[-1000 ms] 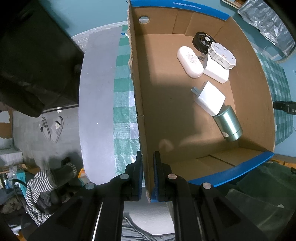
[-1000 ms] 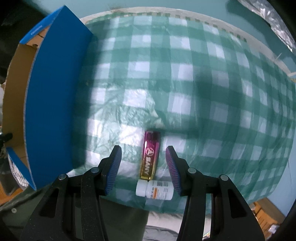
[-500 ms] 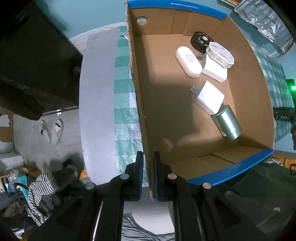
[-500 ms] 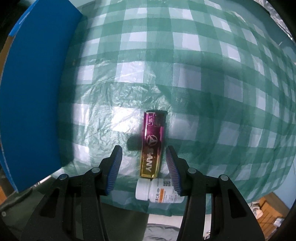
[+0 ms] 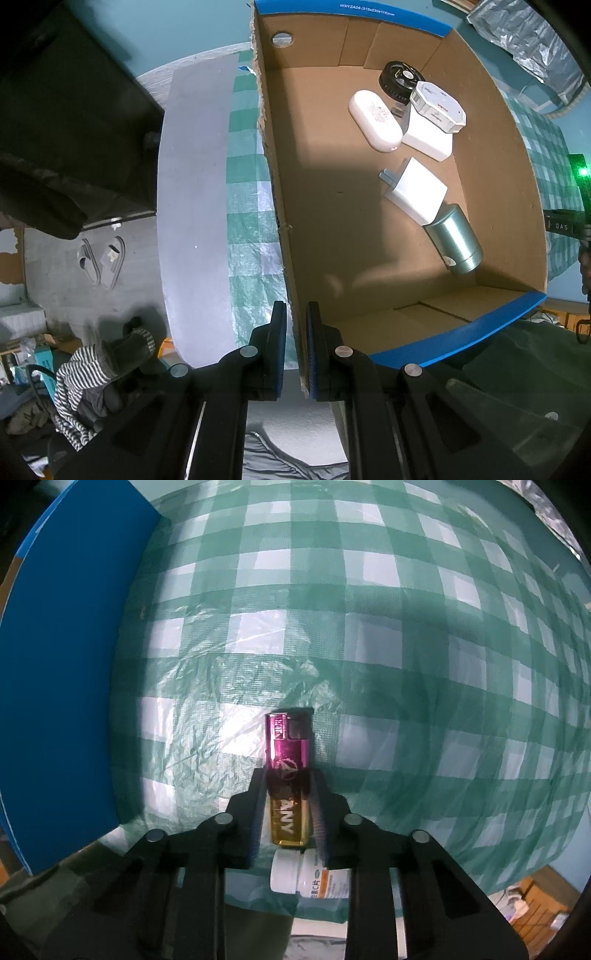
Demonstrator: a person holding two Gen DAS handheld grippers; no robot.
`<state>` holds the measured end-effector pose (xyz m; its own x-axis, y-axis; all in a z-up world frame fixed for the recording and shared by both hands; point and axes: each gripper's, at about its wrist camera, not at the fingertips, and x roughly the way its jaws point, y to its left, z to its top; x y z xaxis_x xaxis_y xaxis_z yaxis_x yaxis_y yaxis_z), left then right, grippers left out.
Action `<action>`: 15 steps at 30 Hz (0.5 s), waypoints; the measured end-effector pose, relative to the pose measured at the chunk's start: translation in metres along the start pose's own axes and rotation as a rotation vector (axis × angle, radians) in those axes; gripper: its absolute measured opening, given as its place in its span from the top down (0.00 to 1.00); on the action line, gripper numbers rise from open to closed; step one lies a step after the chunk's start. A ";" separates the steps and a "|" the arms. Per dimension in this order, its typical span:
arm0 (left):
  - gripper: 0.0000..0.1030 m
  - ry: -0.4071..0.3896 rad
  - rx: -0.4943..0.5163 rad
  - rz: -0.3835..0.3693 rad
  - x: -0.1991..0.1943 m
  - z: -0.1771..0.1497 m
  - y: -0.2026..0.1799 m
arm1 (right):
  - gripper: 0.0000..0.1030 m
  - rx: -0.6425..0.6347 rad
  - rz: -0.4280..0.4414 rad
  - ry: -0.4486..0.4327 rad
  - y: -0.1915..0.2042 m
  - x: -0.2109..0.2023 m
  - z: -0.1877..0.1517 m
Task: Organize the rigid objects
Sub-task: 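Move the right gripper to the pink-gold lighter and grasp it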
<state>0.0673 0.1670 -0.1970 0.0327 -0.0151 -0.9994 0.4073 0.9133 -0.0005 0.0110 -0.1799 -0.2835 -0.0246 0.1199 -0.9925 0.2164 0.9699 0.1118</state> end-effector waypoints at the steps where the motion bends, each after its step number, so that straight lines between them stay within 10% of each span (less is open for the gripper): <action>1: 0.91 -0.001 0.000 0.000 0.000 0.000 0.000 | 0.78 -0.010 -0.006 0.000 0.001 0.000 0.001; 15: 0.91 0.000 -0.011 0.003 0.000 -0.001 0.002 | 0.78 -0.103 0.014 -0.004 0.024 -0.021 0.013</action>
<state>0.0674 0.1693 -0.1973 0.0342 -0.0122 -0.9993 0.3974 0.9176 0.0024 0.0290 -0.1621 -0.2608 -0.0184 0.1327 -0.9910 0.1154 0.9848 0.1297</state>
